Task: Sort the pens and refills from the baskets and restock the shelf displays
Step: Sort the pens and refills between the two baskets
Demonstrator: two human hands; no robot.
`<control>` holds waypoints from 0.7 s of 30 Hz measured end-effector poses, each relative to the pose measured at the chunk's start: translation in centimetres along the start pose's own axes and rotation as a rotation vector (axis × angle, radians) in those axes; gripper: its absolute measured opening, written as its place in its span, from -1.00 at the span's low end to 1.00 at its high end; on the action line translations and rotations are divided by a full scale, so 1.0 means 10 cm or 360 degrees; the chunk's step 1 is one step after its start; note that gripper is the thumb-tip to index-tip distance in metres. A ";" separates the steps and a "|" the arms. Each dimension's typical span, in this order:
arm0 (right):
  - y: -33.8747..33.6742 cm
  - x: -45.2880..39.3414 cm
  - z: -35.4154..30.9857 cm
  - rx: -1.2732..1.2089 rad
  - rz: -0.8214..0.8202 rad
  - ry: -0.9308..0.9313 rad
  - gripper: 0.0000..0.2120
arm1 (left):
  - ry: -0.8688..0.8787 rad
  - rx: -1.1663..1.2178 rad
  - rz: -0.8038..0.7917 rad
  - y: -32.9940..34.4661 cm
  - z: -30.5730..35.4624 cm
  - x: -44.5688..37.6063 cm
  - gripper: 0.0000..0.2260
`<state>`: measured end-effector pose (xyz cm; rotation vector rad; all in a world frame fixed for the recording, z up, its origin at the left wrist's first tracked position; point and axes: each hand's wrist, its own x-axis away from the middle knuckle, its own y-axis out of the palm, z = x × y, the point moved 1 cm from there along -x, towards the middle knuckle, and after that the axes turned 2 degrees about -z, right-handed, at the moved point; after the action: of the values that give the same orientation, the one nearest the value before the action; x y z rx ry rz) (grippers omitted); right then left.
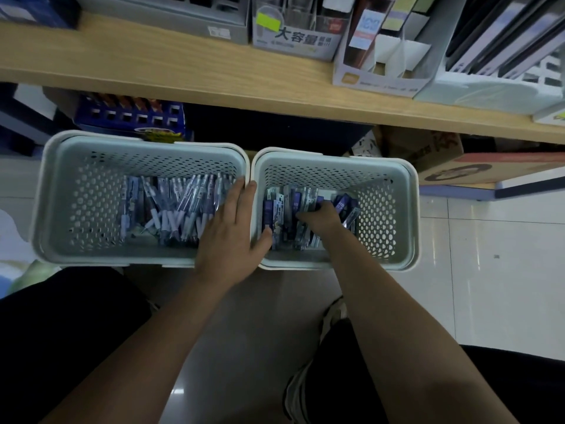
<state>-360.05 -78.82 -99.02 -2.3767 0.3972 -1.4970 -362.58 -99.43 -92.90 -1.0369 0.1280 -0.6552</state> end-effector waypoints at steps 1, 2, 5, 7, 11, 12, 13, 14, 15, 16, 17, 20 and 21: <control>0.00 -0.02 0.00 -0.0033 0.0005 0.0010 -0.74 | 0.0008 0.0006 0.0006 0.00 0.00 0.00 -0.30; -0.01 -0.03 0.00 -0.0033 0.0009 0.0009 -0.74 | 0.0009 0.0015 0.0003 0.00 0.00 0.00 -0.30; 0.01 -0.07 -0.01 -0.0026 0.0039 0.0010 -0.75 | 0.0000 0.0037 -0.0019 -0.01 0.00 0.01 -0.28; 0.02 -0.10 0.00 -0.0013 0.0058 0.0010 -0.72 | 0.0003 0.0041 -0.0025 -0.01 0.00 0.01 -0.28; 0.04 -0.11 -0.04 0.0212 0.0060 0.0052 -0.70 | -0.0008 0.0054 -0.0031 -0.02 0.01 0.00 -0.27; 0.04 -0.10 -0.05 0.0296 0.0056 0.0070 -0.68 | -0.0012 0.0054 -0.0030 -0.02 0.01 0.00 -0.27; 0.06 -0.11 -0.07 0.0372 0.0064 0.0090 -0.64 | -0.0014 0.0052 -0.0030 -0.02 0.01 0.00 -0.27; 0.07 -0.10 -0.10 0.0412 0.0079 0.0098 -0.59 | -0.0013 0.0050 -0.0031 -0.02 0.01 0.00 -0.27; 0.08 -0.10 -0.12 0.0502 0.0069 0.0093 -0.57 | -0.0009 0.0050 -0.0033 -0.02 0.01 0.00 -0.28; 0.08 -0.10 -0.13 0.0509 0.0062 0.0109 -0.57 | -0.0003 0.0049 -0.0032 -0.02 0.01 0.00 -0.28; 0.07 -0.15 -0.12 0.0512 0.0050 0.0117 -0.58 | 0.0002 0.0047 -0.0030 -0.02 0.01 0.00 -0.28; 0.04 -0.16 -0.05 0.0384 -0.0028 0.0164 -0.62 | -0.0002 0.0044 -0.0024 -0.01 0.01 0.00 -0.28; 0.04 -0.21 -0.02 0.0291 -0.0030 0.0160 -0.68 | 0.0000 0.0044 -0.0022 -0.01 0.02 0.00 -0.28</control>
<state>-361.09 -78.40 -100.82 -2.1767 0.2497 -1.5928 -362.55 -99.38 -92.69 -1.0119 0.1113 -0.6679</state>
